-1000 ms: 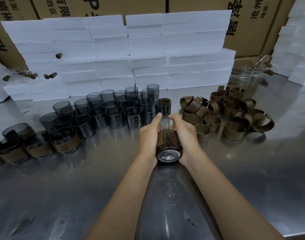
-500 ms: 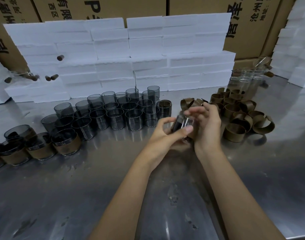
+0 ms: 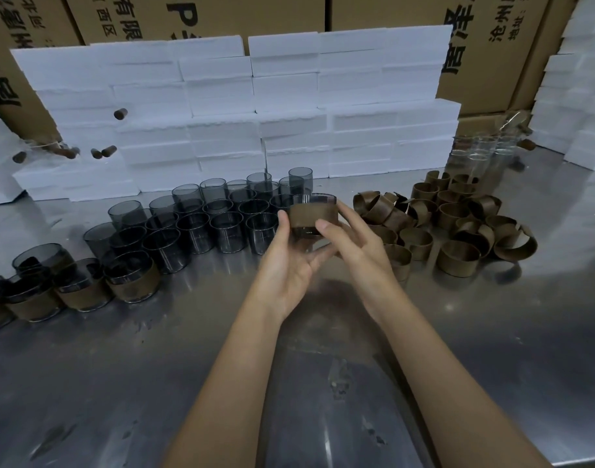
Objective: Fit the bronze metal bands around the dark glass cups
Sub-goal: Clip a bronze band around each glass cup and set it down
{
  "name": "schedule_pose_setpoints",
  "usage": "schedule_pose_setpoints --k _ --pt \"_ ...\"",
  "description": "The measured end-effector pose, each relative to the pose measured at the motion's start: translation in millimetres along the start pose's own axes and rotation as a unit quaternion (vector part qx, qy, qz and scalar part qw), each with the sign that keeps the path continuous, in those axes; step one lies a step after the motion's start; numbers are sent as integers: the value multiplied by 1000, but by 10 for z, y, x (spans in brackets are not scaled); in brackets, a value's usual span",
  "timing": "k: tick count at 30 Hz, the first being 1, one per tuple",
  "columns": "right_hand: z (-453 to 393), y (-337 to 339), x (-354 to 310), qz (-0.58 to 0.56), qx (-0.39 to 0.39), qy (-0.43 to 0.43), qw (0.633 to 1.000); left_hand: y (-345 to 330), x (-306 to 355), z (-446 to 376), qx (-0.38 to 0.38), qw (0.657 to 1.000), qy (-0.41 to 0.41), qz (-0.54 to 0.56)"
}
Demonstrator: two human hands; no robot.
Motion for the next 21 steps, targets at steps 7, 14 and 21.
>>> schedule_pose_setpoints --k 7,14,21 --pt "34 -49 14 125 36 66 989 55 -15 -40 121 973 -33 -194" --pt "-11 -23 148 206 50 73 975 52 50 40 122 932 -55 -337" --pt "-51 -49 381 325 -45 50 943 126 74 103 265 724 -82 -632"
Point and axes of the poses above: each hand's wrist, its own z-axis away from the middle knuckle, its own y-axis out of the back of the hand, x = y × z, the point moved 1 cm from there along -z, towards the middle knuckle, and after that the axes turned 1 degree about -x, right-handed, at the moved point
